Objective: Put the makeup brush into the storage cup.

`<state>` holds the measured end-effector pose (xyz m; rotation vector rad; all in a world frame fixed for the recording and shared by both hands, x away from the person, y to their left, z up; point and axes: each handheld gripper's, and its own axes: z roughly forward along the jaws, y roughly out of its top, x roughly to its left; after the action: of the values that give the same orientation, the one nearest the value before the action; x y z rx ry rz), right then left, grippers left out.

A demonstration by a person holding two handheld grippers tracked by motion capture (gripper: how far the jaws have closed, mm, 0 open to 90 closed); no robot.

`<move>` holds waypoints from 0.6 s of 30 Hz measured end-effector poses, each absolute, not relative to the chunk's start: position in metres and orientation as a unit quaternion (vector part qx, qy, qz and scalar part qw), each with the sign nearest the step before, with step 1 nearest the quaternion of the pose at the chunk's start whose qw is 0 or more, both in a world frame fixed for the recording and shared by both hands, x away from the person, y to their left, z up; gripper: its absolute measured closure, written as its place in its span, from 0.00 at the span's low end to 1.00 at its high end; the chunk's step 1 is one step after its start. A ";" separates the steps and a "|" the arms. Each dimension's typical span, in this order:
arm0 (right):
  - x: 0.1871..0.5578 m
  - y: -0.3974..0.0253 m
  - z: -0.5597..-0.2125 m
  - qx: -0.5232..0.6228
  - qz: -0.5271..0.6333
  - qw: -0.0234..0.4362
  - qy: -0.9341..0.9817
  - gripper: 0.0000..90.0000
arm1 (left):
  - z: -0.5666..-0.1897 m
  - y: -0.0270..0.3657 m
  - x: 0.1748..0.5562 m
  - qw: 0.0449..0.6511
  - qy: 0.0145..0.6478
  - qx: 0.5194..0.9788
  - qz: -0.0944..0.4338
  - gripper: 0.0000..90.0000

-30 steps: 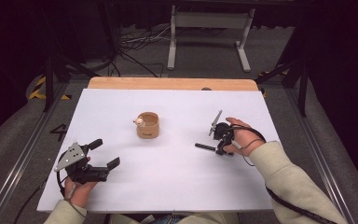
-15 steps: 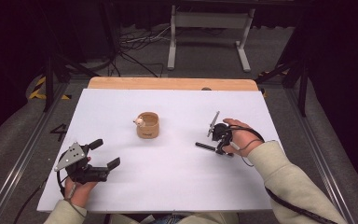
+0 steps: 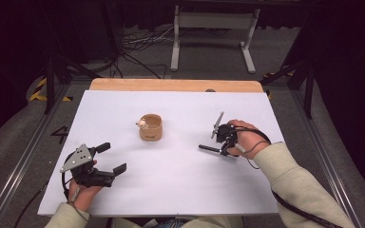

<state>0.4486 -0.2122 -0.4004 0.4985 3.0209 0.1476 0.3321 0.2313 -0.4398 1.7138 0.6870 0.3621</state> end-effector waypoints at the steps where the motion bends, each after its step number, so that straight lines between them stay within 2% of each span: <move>1: 0.449 -0.212 -0.400 0.162 0.048 0.038 0.985 0.85 | -0.439 0.231 0.332 0.589 0.293 0.738 0.153 0.00; 18: 0.416 -0.179 -0.351 0.087 0.053 0.055 0.993 0.85 | -0.425 0.202 0.339 0.588 0.238 0.763 0.125 0.00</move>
<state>0.4156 -0.1789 -0.3511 0.2637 3.0152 0.1614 0.3387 0.2020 -0.4251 1.7771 0.5552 0.2904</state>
